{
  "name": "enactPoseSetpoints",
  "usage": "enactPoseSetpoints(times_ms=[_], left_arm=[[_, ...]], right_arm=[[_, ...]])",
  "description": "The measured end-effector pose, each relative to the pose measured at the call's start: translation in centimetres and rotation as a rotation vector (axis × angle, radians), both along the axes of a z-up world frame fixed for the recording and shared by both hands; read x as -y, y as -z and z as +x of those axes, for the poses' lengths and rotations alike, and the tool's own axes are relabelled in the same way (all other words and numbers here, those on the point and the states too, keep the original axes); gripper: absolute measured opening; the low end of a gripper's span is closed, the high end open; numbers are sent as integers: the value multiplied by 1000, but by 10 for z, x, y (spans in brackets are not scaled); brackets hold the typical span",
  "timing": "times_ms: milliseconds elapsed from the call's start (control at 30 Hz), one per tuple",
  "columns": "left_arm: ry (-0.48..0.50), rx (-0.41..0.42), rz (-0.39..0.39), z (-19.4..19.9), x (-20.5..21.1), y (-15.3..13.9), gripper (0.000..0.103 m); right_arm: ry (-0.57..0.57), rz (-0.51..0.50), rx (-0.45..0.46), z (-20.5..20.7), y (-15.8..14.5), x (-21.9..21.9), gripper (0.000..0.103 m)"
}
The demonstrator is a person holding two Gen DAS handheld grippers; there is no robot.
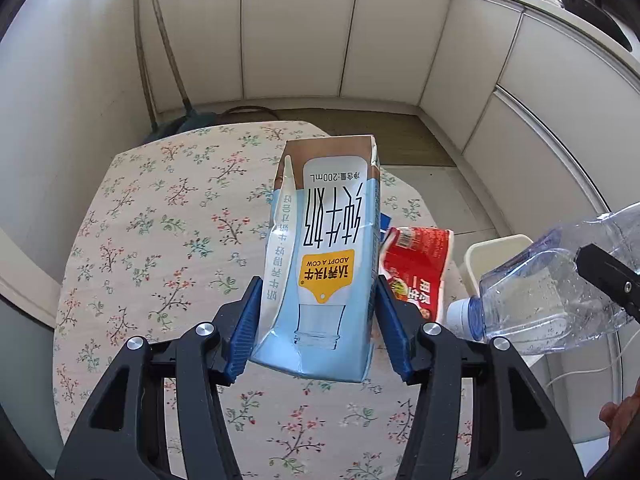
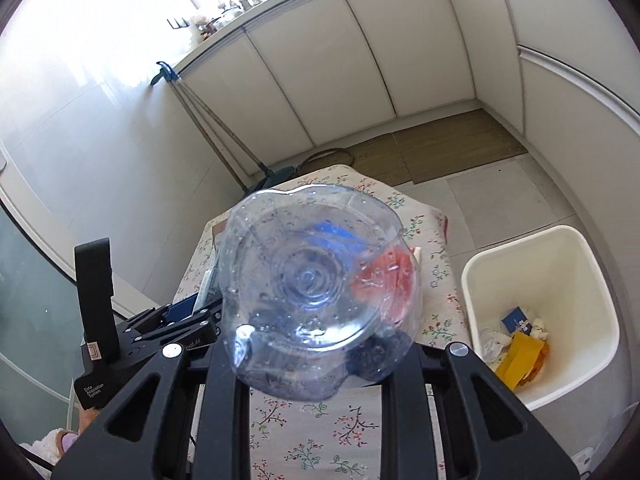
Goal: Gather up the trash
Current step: 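Grasp the light-blue milk carton with the left tool while the right tool holds the bottle, then carry the bottle and carton over the white bin and release both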
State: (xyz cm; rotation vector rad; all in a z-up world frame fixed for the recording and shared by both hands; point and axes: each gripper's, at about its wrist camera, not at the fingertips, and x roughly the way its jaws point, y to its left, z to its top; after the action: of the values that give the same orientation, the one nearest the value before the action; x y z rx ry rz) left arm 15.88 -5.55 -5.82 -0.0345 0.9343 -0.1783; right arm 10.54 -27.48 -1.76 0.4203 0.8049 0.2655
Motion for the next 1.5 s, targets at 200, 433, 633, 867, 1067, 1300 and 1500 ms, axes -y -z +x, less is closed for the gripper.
enactPoseSetpoints(times_ms=[200, 433, 633, 867, 1067, 1300, 1500], left_arm=[[58, 11, 1, -7, 39, -3, 52], [123, 12, 1, -11, 80, 0, 52], [182, 12, 8, -11, 117, 2, 52], [255, 9, -5, -4, 164, 5, 52], [327, 27, -8, 3, 207, 3, 52], [377, 6, -29, 9, 245, 9, 53], [371, -38, -65, 23, 262, 19, 52]], right_arm=[[110, -24, 0, -8, 2, 46, 22], [295, -114, -31, -9, 18, 104, 22], [418, -207, -59, -6, 29, 140, 22], [516, -229, -110, -3, 41, 171, 27], [631, -239, -106, -16, 34, 195, 68], [774, -228, -103, -36, 30, 225, 92], [814, -254, -125, -47, 34, 238, 93]])
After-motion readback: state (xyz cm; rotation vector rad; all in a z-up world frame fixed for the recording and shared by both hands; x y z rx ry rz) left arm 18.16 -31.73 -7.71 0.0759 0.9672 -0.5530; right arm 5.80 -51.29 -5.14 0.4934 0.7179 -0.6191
